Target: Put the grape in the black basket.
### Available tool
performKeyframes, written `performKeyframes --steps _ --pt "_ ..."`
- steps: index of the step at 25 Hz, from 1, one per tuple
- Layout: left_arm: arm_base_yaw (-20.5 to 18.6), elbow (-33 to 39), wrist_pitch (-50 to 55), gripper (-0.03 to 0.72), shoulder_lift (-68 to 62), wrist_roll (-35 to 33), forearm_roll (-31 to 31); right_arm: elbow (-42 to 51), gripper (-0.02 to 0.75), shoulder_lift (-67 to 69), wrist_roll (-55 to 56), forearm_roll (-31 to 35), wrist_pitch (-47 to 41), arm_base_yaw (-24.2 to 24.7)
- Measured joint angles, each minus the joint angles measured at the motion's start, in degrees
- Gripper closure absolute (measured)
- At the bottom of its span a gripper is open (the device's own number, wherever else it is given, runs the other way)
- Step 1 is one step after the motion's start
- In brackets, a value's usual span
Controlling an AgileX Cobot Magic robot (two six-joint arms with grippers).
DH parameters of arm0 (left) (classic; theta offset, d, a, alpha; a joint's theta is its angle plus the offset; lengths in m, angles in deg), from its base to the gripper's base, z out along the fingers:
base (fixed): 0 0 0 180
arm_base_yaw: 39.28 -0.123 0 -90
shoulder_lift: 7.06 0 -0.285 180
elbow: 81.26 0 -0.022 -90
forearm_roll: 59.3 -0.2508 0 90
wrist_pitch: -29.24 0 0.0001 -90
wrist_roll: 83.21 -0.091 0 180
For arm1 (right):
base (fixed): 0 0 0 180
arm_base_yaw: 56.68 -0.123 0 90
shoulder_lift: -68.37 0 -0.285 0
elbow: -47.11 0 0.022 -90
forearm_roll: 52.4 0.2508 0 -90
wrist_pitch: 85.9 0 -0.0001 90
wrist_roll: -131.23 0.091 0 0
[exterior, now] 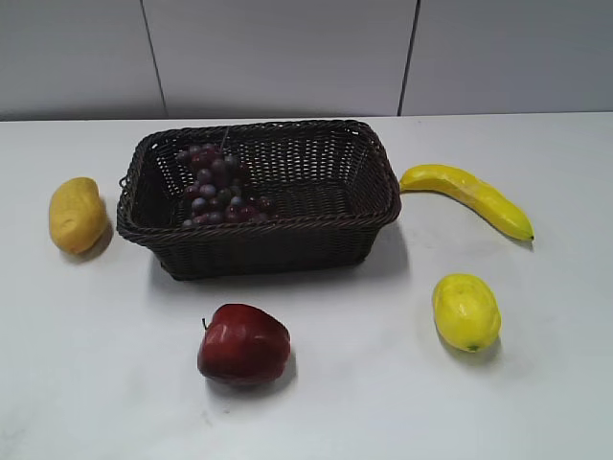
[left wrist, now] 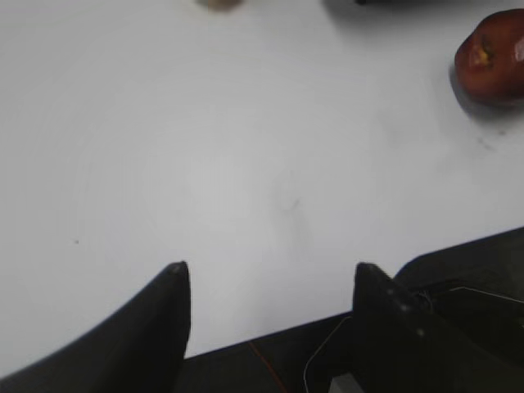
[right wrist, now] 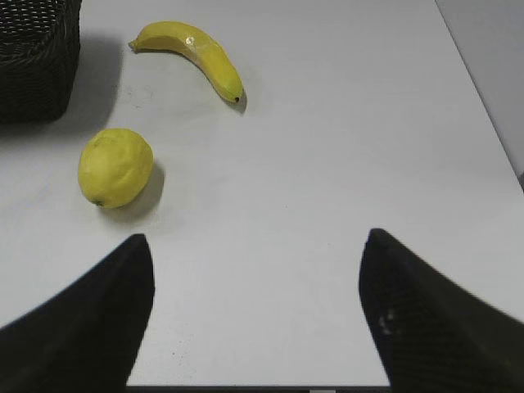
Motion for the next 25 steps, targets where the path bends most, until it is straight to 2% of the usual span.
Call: performKeyframes --steps 6,16,25 --pt "0.00 2.39 -4.38 0.096 0.05 0.00 0.17 0.00 0.145 0.00 0.00 0.00 0.00 0.00" --pt "0.00 2.59 -4.64 0.096 -0.04 -0.23 -0.03 0.00 0.145 0.00 0.00 0.00 0.00 0.00" --pt "0.00 2.59 -4.69 0.096 -0.04 -3.79 2.50 0.00 0.145 0.00 0.00 0.00 0.00 0.00"
